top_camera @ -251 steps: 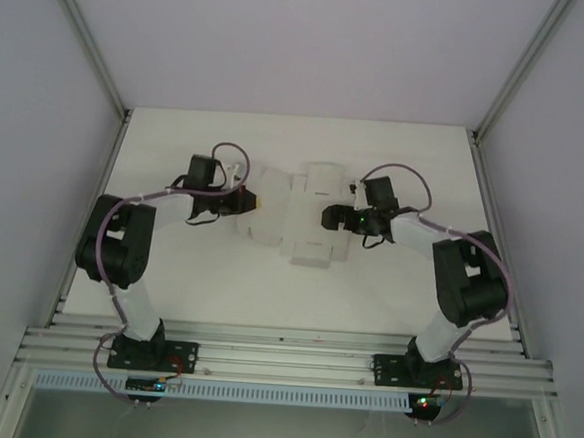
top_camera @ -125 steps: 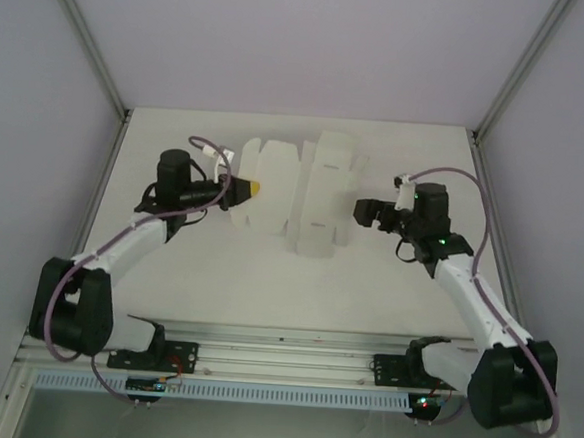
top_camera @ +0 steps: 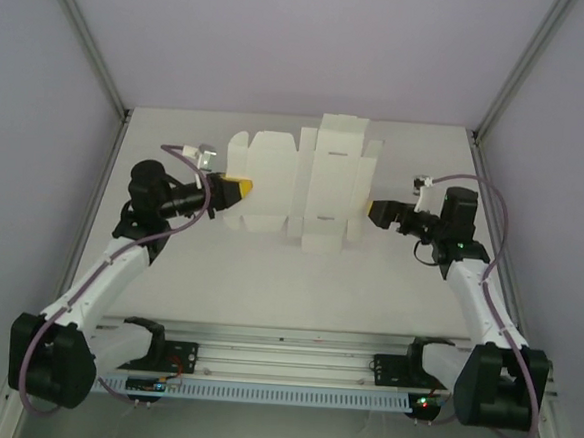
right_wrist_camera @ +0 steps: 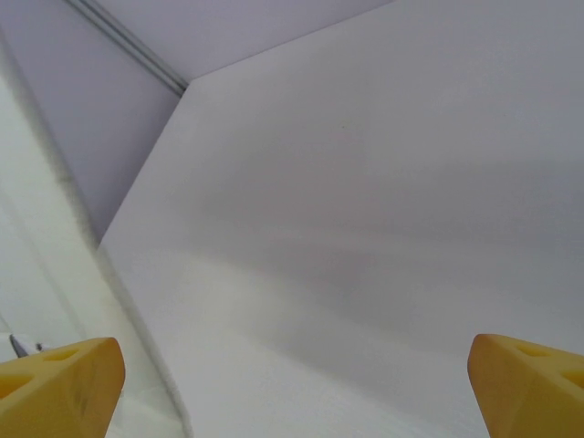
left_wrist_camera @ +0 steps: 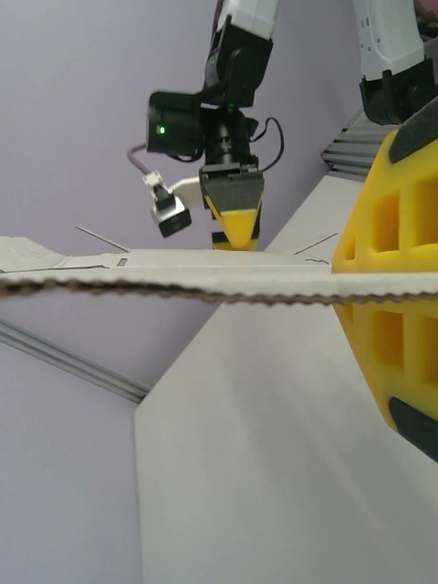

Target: Assemble paper box

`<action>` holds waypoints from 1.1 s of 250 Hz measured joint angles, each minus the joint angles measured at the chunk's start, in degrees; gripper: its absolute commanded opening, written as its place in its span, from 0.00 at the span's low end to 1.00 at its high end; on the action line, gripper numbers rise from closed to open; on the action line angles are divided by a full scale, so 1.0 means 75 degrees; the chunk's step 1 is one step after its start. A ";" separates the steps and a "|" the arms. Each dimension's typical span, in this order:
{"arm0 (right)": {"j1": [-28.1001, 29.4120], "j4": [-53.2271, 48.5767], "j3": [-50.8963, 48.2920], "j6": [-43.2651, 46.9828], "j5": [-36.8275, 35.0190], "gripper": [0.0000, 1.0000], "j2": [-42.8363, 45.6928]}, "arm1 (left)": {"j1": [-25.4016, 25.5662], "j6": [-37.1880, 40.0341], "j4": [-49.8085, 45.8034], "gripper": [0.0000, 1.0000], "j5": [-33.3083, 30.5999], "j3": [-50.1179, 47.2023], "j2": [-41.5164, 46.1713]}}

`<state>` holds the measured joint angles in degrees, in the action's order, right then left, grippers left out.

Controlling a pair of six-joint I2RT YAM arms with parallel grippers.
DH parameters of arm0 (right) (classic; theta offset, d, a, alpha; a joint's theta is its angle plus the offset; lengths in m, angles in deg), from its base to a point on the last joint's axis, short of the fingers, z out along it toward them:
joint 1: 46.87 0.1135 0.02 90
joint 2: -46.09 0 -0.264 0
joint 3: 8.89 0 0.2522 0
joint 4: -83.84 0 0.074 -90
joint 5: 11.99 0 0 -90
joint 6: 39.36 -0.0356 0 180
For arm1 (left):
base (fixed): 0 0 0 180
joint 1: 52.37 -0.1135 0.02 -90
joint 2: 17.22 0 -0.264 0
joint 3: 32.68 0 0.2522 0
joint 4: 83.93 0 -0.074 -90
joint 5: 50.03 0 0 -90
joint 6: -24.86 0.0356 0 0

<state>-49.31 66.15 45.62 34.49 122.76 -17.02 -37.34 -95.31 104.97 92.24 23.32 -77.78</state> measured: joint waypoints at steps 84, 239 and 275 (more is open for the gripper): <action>-0.0233 0.0592 0.0000 -0.0017 0.1201 0.92 -0.0329 | 0.0020 -0.0108 0.0012 0.00 -0.0026 -0.0256 0.0423; 0.0370 0.2576 0.0070 -0.0539 0.2754 0.62 -0.1093 | 0.0020 -0.0189 0.0044 0.00 -0.0117 -0.0440 0.0664; 0.0478 0.3118 0.0149 -0.0930 0.2996 0.33 -0.1422 | 0.0020 -0.0189 0.0076 0.00 -0.0230 -0.0493 0.0667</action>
<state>-45.73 89.54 46.74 27.52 145.23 -27.69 -37.19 -96.73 105.54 90.51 19.63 -72.77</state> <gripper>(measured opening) 0.423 0.059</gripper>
